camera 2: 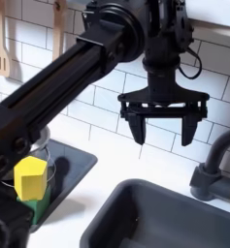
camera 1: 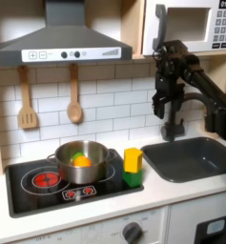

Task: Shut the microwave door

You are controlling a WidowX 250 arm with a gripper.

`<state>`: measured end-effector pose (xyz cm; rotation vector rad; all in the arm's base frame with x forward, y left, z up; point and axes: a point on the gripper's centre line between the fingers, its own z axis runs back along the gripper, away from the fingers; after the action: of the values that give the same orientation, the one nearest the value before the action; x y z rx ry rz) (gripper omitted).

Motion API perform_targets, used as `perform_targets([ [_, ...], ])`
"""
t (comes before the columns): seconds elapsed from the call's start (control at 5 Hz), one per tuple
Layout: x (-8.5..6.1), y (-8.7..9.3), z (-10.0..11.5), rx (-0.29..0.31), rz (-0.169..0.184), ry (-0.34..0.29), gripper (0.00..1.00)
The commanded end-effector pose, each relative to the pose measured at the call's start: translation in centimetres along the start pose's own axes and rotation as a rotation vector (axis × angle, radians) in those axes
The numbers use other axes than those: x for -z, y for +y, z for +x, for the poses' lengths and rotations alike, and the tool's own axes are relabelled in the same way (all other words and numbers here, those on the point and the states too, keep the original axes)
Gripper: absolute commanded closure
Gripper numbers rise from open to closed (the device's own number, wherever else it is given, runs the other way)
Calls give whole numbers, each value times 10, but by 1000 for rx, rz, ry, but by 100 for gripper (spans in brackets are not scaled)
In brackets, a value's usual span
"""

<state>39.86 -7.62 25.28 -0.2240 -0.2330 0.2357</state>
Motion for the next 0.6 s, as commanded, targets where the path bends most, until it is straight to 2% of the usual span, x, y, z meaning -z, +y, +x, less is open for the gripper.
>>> perform_targets([
  [0.0,1,-2,-1,4,-1,6,0],
  [0.4,-1,3,13,-15,13,13,0],
])
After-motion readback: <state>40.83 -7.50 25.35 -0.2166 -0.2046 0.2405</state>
